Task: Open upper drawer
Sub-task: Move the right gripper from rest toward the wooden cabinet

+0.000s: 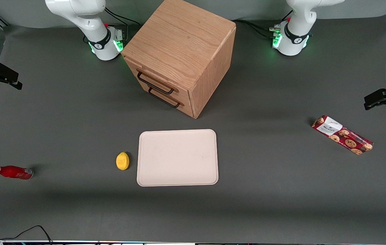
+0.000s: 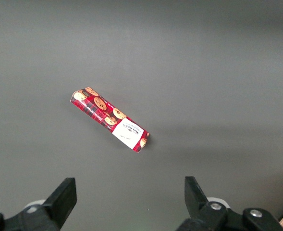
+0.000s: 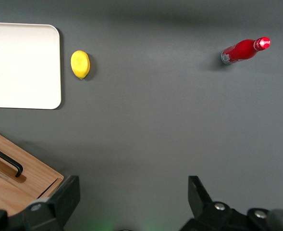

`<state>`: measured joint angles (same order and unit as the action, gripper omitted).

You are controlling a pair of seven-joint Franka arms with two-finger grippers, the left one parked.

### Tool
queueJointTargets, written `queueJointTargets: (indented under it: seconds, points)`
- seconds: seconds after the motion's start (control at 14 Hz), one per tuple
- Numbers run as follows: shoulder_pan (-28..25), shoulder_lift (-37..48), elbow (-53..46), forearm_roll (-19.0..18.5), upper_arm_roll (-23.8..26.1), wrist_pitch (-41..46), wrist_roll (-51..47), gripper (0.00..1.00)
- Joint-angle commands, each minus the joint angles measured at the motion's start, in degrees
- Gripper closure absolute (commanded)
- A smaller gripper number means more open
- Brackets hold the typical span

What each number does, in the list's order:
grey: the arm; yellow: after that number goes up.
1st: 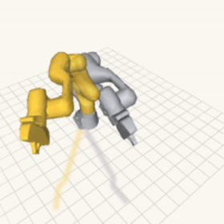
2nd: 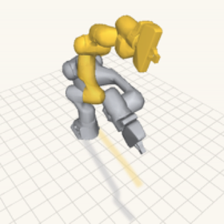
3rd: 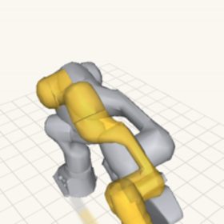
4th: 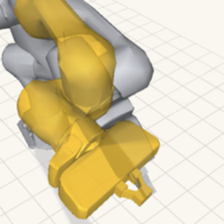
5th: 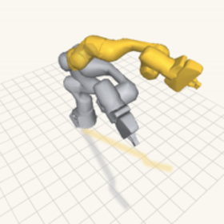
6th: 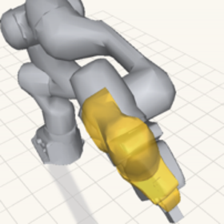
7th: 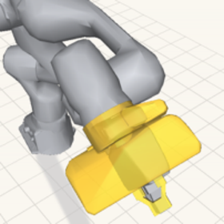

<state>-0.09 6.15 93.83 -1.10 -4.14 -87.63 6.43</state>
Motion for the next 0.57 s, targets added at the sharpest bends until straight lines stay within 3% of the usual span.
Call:
queueJointTargets:
  seconds: [0.0,0.21,0.5]
  points:
    - [0.4,0.1,-0.2,0.9,0.3,0.3,-1.3,0.00]
    - [0.1,-0.4,-0.1,0.8,0.9,0.0,-0.2,0.00]
    - [-0.1,-0.6,2.7,1.0,5.3,-0.6,6.9,0.00]
